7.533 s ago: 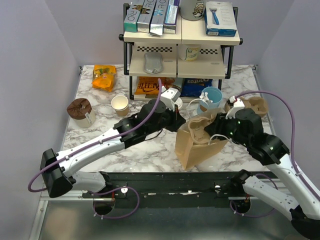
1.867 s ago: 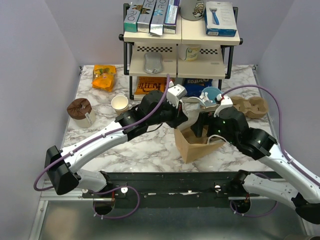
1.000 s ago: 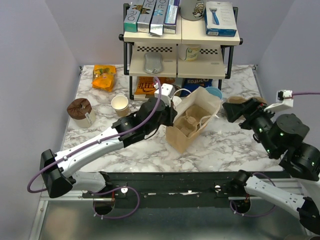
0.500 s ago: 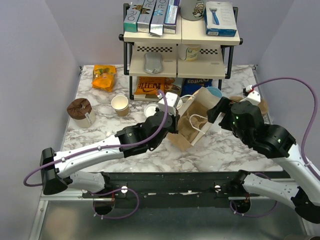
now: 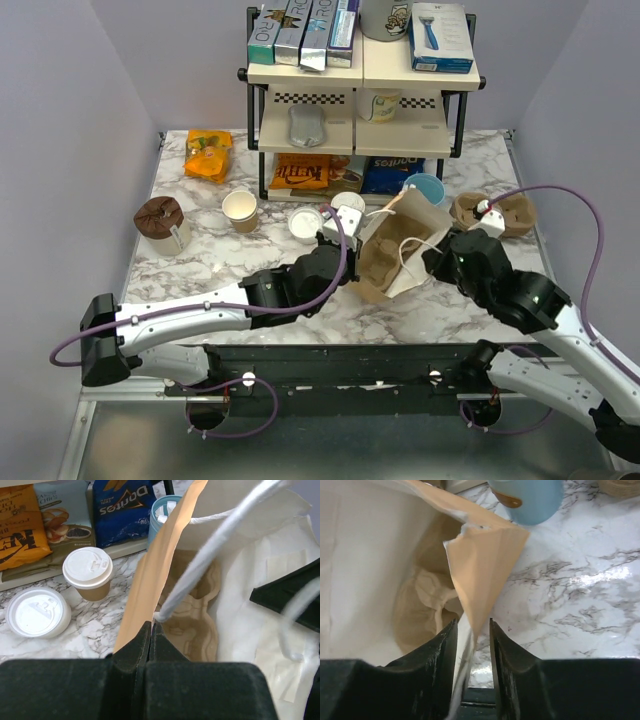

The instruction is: Pack the takeout coffee

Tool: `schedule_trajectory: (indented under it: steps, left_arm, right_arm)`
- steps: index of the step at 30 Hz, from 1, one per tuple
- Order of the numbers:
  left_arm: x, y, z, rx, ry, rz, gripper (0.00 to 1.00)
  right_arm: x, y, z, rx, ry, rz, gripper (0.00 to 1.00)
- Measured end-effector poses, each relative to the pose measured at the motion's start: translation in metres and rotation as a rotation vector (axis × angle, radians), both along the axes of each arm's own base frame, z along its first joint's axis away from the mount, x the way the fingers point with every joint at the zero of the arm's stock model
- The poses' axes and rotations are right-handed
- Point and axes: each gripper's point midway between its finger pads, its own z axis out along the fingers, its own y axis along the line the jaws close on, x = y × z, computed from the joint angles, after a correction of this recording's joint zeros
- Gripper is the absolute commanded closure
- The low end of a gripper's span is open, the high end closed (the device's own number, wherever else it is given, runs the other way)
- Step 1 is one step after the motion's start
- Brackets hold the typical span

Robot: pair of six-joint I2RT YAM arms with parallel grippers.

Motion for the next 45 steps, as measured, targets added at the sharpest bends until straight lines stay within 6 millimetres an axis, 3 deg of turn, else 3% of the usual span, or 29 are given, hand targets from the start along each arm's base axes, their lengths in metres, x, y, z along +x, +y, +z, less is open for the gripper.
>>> schedule_trajectory:
  steps: [2,4,9,12,17,18,26,32,34,37,41,45]
  left_arm:
    - [-0.003,-0.002,-0.003,-0.002,-0.013,-0.022,1.0]
    - [-0.009,-0.004,-0.004,-0.019,-0.029,-0.066,1.0]
    - [-0.036,0.001,-0.01,-0.101,-0.082,-0.217,0.98]
    - [-0.047,0.006,-0.014,-0.125,-0.119,-0.27,0.86]
    - [-0.061,0.005,-0.015,-0.141,-0.167,-0.344,0.06]
    - [-0.064,0.003,-0.012,-0.143,-0.18,-0.364,0.01]
    - [-0.078,0.01,0.02,-0.245,-0.206,-0.423,0.01]
    - [-0.093,0.039,0.063,-0.372,-0.23,-0.454,0.01]
    - [-0.098,0.05,0.075,-0.415,-0.239,-0.458,0.01]
    - [-0.101,0.064,0.084,-0.456,-0.232,-0.45,0.01]
    - [-0.09,0.082,0.092,-0.466,-0.184,-0.354,0.01]
    - [-0.075,0.093,0.086,-0.431,-0.13,-0.237,0.01]
  right_arm:
    - [-0.002,-0.001,0.002,0.011,-0.037,0.02,0.92]
    - [-0.001,-0.002,0.008,0.02,-0.078,0.034,0.98]
    - [0.001,-0.002,0.015,0.003,-0.158,0.083,0.99]
    - [0.001,0.005,0.013,-0.012,-0.198,0.154,0.99]
    - [-0.01,0.017,0.014,-0.06,-0.274,0.334,0.99]
    - [-0.012,0.018,0.016,-0.069,-0.286,0.359,0.99]
    - [-0.016,0.021,0.044,-0.116,-0.214,0.399,0.99]
    - [-0.01,0.037,0.088,-0.087,-0.093,0.391,0.99]
    - [-0.007,0.043,0.093,-0.077,-0.057,0.399,0.99]
    - [-0.004,0.046,0.077,-0.075,0.034,0.408,0.99]
    - [0.008,0.036,0.031,-0.098,0.229,0.405,0.99]
    - [0.018,0.019,-0.01,-0.232,0.416,0.37,0.91]
